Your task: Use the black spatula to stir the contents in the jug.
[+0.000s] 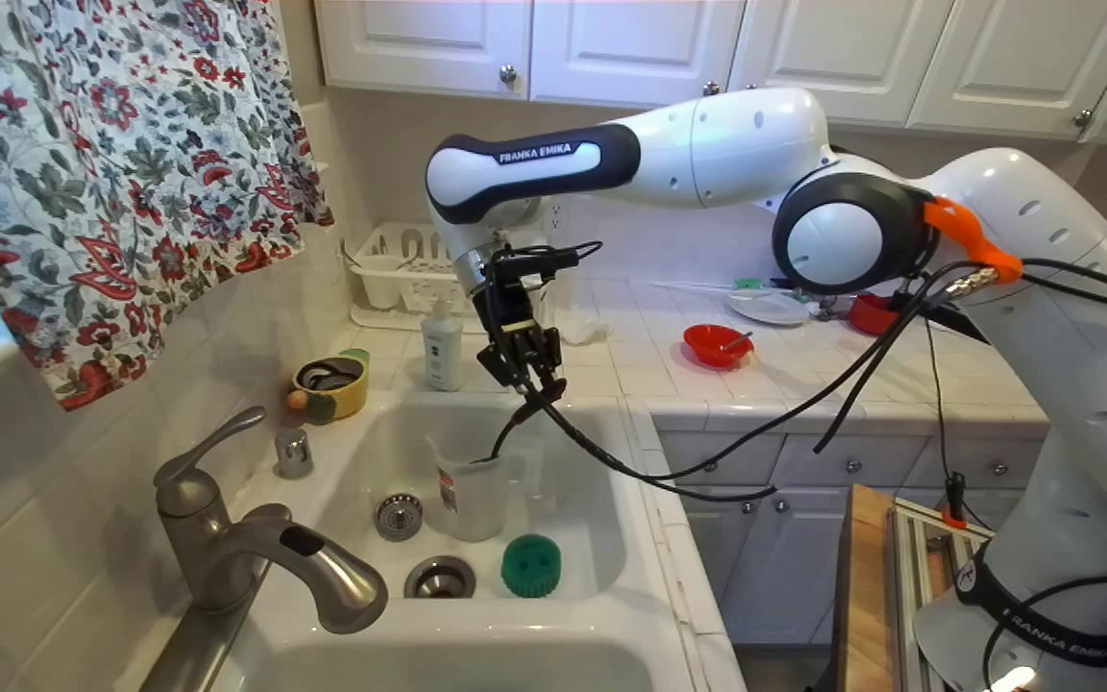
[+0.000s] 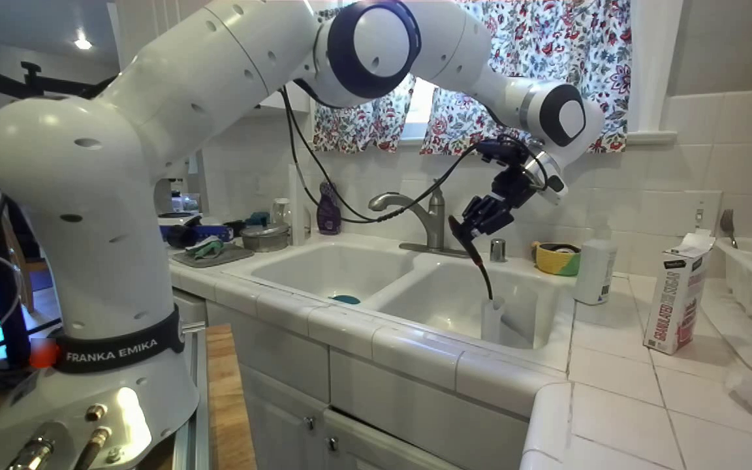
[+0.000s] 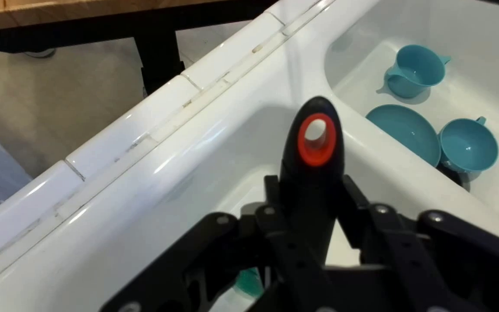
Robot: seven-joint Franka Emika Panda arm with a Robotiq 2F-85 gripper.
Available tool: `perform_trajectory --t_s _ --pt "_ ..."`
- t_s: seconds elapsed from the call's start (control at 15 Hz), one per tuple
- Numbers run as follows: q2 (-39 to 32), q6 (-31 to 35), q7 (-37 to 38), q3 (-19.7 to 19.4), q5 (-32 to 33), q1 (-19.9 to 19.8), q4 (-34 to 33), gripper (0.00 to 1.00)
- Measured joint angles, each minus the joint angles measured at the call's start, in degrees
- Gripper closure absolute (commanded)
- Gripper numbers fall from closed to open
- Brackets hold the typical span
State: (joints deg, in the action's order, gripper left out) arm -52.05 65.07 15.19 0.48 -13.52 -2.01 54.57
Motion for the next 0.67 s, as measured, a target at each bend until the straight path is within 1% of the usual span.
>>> perform_trajectory --t_s 0.07,0.13,0.27,0.33,0.53,0.6,0.67 --pt "-0.18 0.32 0.0 -0.01 0.0 -0.08 0.0 0.63" --pt "-0.33 0.7 0.0 -0.04 0.0 -0.13 0.0 0.39" --pt "-0.45 2.3 0.0 -0.24 0.01 -0.14 0.0 0.35" --pt "-0.45 3.17 0.0 -0.27 0.02 -0.14 0.0 0.3" --pt "-0.13 6.53 -0.04 -0.27 0.22 -0.04 -0.02 0.08" --pt "0.23 8.09 -0.09 -0.28 0.38 0.05 -0.01 0.02" --pt "0.74 9.94 -0.23 -0.32 0.66 0.18 0.03 0.0"
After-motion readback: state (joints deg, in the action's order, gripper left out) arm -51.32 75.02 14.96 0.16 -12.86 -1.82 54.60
